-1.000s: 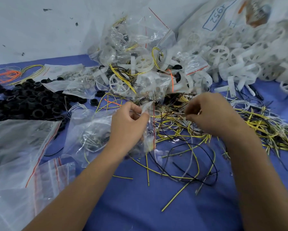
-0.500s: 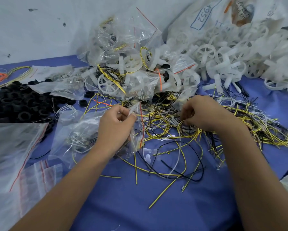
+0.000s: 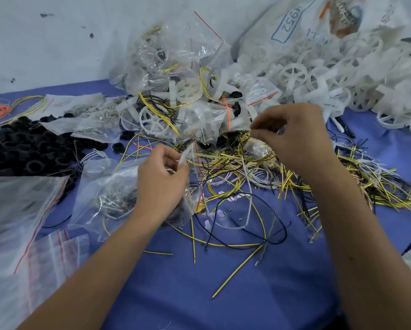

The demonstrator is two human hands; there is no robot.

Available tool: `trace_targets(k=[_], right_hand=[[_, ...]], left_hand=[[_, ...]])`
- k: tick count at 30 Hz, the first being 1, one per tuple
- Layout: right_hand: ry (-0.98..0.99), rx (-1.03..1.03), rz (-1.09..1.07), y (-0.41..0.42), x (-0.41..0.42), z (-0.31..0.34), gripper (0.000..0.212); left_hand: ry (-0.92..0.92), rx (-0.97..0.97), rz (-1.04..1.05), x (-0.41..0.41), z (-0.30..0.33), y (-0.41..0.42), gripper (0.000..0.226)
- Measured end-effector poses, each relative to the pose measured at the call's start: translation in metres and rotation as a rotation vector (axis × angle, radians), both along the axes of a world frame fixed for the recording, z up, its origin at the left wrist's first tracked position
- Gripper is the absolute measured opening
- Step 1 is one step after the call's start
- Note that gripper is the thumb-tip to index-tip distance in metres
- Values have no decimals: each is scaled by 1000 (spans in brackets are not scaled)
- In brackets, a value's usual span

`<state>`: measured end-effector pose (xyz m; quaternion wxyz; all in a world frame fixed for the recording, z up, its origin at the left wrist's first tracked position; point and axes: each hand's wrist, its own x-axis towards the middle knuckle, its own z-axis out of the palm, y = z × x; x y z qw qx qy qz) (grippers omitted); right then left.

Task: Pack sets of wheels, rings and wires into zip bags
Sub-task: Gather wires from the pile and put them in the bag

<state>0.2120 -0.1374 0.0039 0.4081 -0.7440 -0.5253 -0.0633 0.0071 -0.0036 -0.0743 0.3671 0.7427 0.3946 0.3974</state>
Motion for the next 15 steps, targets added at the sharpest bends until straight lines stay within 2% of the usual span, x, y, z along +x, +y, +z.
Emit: trace_targets(k=[3, 5, 8, 11, 13, 15], right_hand=[[-82, 8, -119, 1, 4, 1, 5], [-85, -92, -145, 2, 8, 0, 6], [-17, -281, -34, 6, 7, -5, 9], [-11, -309, 31, 10, 0, -15, 13], [-5, -290, 56, 10, -3, -18, 11], [-3, -284, 87, 8, -4, -18, 7]], left_hand=[[5, 10, 30, 0, 0, 2, 13], [21, 46, 18, -1, 2, 0, 16], [50, 269, -44, -1, 7, -9, 20], [94, 551, -150, 3, 15, -19, 22], [106, 618, -244, 8, 20, -26, 21], [131, 559, -291, 15, 25, -31, 24]])
